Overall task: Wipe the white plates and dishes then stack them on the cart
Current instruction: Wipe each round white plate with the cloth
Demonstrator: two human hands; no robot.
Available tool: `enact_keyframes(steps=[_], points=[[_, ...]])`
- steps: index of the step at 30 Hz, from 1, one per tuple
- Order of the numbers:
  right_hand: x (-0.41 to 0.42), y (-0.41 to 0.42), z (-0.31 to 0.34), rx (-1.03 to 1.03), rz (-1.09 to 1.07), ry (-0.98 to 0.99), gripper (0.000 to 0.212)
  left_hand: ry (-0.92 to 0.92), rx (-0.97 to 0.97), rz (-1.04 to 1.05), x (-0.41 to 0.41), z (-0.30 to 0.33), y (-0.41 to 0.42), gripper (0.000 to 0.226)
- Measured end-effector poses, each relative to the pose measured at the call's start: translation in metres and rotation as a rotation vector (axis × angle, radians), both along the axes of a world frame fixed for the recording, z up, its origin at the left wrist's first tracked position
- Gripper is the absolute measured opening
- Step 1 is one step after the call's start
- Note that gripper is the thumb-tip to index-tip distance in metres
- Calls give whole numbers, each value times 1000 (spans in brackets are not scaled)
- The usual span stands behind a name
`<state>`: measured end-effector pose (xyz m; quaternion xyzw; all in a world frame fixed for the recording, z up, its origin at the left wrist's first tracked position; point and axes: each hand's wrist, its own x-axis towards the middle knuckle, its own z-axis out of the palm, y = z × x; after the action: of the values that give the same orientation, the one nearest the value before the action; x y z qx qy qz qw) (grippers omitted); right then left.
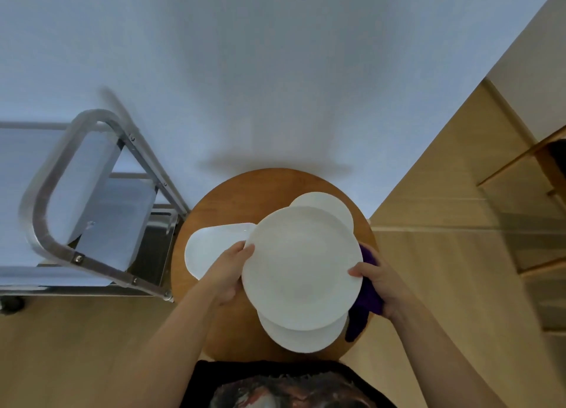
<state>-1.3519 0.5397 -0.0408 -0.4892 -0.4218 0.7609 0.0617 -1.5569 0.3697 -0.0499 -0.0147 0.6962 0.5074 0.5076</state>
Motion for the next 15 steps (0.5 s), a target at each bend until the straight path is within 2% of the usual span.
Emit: enact_keyframes(steps=[3,5,7,9,11,13,15], points=[[1,1,-4,77,-21,-39,57,-17,99,88,15,-1,3,42],[-3,-2,-5,148,-111,-38,54,18,89,132,21,-1,7,47],[-6,-5,-1,445,-255,-63,49,79,46,160,24,-1,10,48],[-11,-9,9,816,-281,-17,50,140,38,189,26,2,14,42],[-23,-12,17,1074,-84,24,56,188,30,199,30,8,20,28],[-43,-17,14,1236,176,-111,54,235,25,178,34,13,26,21],[-62,-23,8,1260,231,-264,45,286,48,157,39,16,30,18]])
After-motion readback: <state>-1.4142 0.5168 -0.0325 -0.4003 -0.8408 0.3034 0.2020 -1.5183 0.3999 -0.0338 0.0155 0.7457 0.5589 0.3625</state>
